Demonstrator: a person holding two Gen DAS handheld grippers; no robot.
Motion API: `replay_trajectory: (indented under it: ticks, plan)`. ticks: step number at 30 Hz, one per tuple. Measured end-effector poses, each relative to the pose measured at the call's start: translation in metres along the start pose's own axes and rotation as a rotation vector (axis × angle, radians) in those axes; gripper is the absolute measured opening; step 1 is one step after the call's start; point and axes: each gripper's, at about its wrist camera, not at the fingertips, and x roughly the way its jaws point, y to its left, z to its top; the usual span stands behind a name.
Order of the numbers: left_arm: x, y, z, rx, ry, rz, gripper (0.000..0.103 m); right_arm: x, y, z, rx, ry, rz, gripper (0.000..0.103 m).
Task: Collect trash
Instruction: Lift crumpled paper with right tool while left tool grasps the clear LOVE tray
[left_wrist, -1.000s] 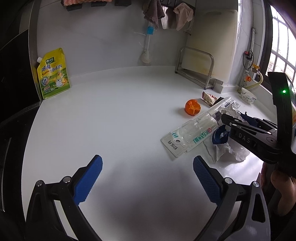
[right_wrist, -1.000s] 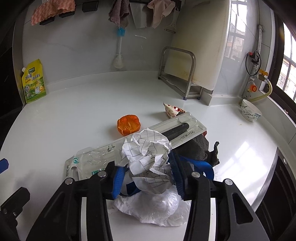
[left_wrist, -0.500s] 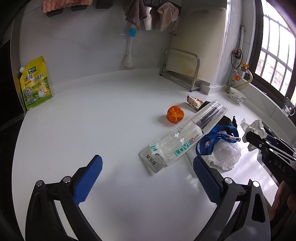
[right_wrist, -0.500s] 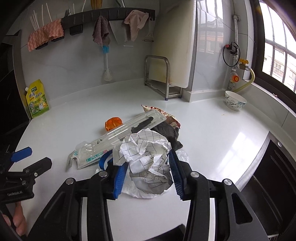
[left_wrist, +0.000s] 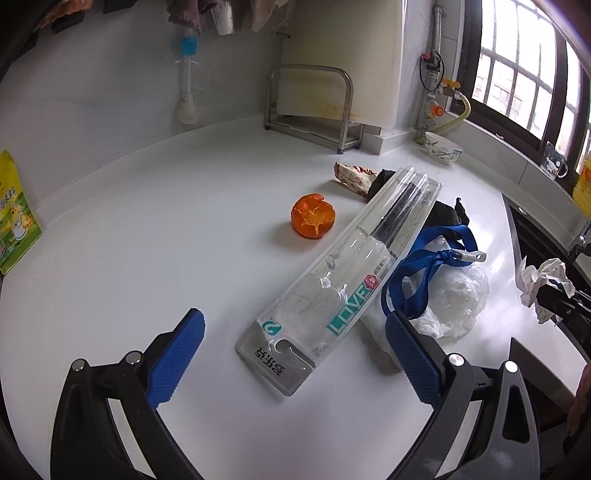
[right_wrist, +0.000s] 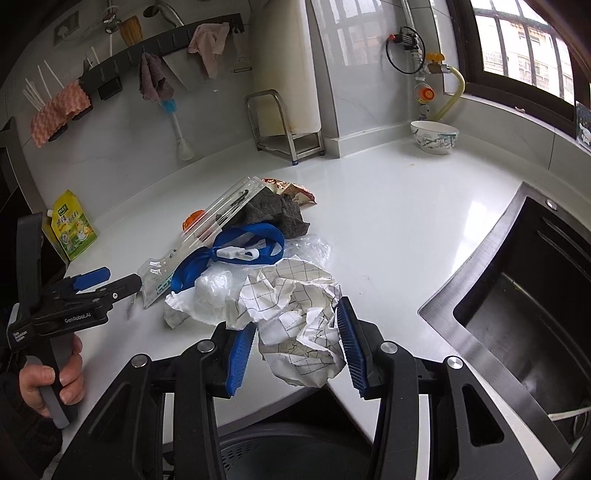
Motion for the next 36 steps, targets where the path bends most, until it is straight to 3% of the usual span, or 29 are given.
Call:
replay_trajectory:
  ticks: [10,15,25,28,30,36]
  plan:
    - [0.036,-0.003,0.008,0.169,0.104,-0.097,0.097,-0.014,-0.007,0.003,0.027,-0.01,0.013,0.043]
    - [0.044,-0.003,0.009,0.264,0.13,-0.066,0.097,-0.016,-0.009,0.005,0.029,-0.012,0.009,0.043]
    - [0.067,0.002,0.022,0.278,0.193,-0.132,0.096,-0.01,-0.008,0.002,0.026,0.005,0.012,0.043]
    - [0.072,0.002,0.03,0.258,0.188,-0.148,0.086,-0.01,-0.01,0.002,0.031,0.009,0.011,0.043]
    - [0.073,0.001,0.035,0.248,0.178,-0.15,0.072,-0.01,-0.011,0.001,0.033,0.011,0.007,0.043]
    - [0.067,-0.002,0.034,0.219,0.155,-0.156,0.056,-0.01,-0.016,-0.004,0.041,0.016,0.002,0.043]
